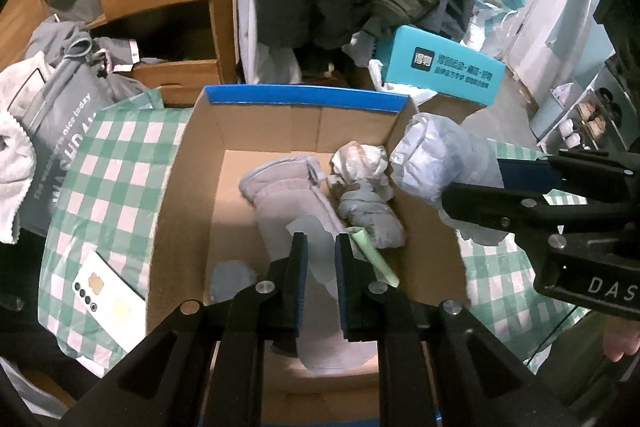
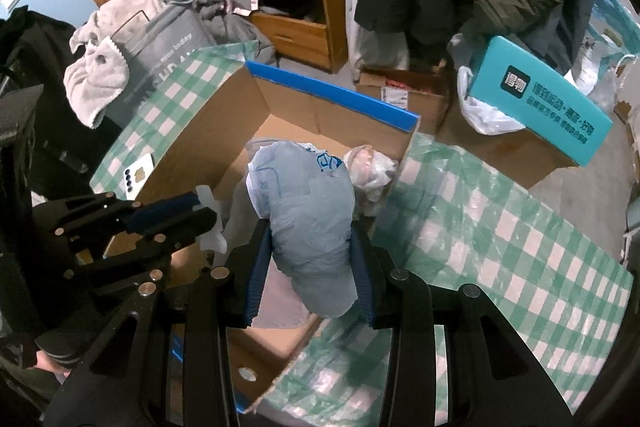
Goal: Organize soft objects
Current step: 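Open the right tool to drop the white glove while the left tool releases its cloth into the box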
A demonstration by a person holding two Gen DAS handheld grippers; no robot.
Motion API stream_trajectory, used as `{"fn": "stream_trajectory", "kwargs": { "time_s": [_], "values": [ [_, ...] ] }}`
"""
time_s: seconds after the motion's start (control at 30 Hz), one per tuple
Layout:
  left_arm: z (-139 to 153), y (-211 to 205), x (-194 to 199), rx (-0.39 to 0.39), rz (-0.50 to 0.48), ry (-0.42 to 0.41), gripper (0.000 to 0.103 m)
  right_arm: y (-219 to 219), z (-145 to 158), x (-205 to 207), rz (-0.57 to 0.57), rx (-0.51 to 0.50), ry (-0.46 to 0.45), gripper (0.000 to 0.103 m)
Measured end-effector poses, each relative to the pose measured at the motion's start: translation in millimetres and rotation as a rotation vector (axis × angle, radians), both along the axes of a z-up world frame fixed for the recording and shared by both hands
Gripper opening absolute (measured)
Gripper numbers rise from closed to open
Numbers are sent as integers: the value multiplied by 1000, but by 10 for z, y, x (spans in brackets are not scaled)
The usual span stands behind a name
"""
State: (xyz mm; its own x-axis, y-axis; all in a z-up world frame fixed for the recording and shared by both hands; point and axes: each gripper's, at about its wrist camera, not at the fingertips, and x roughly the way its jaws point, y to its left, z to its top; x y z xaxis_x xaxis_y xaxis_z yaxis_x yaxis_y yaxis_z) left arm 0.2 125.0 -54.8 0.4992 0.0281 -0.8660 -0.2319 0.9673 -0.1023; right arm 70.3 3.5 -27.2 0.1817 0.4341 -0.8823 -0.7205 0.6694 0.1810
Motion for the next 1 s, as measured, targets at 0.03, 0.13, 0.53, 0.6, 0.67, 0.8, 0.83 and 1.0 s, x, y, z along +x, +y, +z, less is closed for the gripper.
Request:
{"fn": "stream_trajectory", "kwargs": {
  "time_s": [0.03, 0.13, 0.53, 0.6, 0.67, 0.8, 0.83, 1.0],
  "values": [
    [-6, 16, 2, 2, 1, 2, 14, 17, -14, 4, 2, 0, 7, 38],
    [-11, 64, 2, -8, 10, -1, 15, 45, -38, 14, 5, 2, 25, 41],
    [79, 95, -29, -1, 31, -20, 33, 23, -17, 53, -32, 14, 40, 51],
    [111, 78, -37, 7, 28, -23, 34, -1, 7, 57, -40, 18, 35, 52],
    [144, 63, -45, 3, 25, -26, 36, -37, 30, 69, -55, 17, 27, 55],
    [233, 24, -58, 18, 21, -48, 49, -143, 110, 86, -85, 31, 8, 61],
    [262, 10, -66, 34, 22, -60, 52, -163, 128, 87, -91, 33, 4, 62],
    [362, -70, -66, 95, 3, -82, 52, -265, 203, 63, -112, 40, -20, 65]
  ]
}}
